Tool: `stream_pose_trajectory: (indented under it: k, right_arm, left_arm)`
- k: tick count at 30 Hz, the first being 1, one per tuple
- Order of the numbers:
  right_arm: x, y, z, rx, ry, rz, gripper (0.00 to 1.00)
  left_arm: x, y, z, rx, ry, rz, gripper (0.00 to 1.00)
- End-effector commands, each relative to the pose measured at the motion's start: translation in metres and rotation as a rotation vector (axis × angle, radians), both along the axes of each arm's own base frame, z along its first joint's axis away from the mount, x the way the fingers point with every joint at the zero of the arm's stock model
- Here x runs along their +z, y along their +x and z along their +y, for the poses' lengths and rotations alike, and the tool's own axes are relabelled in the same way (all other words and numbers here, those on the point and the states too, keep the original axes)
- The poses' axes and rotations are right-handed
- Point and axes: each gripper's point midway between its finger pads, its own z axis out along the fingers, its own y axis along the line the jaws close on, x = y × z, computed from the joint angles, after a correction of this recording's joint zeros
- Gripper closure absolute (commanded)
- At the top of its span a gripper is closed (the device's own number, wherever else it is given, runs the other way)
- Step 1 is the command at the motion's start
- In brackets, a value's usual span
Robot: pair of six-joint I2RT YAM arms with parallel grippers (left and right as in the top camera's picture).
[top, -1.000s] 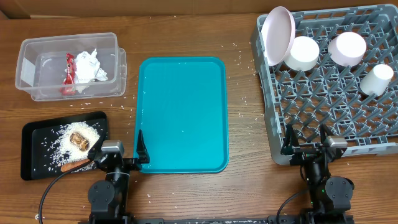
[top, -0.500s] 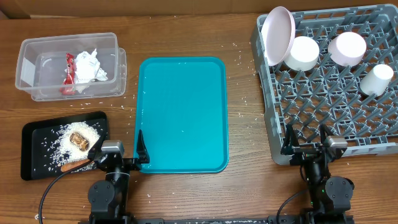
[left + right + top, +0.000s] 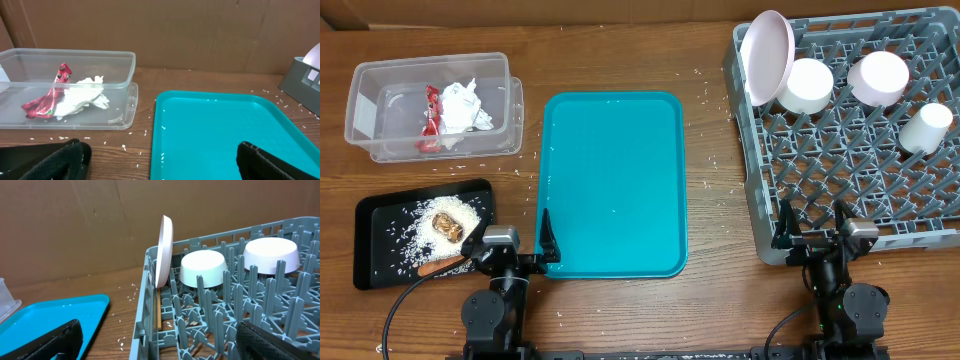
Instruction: Sort waste into correct bins and load items into the dishwasher
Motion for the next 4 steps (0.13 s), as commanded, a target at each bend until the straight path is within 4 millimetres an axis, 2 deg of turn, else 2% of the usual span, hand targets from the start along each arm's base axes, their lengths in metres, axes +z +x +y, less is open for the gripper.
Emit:
stream_pose_trajectory:
  k: [1, 4]
  right_arm:
    - [-0.0016, 0.0002, -0.0027, -0.013, -0.007, -0.005, 0.0]
    - [-0.0016, 0.0002, -0.0027, -0.013, -0.007, -0.005, 0.0]
  left_arm:
    - [0.0011, -0.0003, 0.0014, 0.008, 0.016, -0.009, 0.0]
    - [0.0011, -0.0003, 0.0014, 0.008, 0.016, -0.009, 0.0]
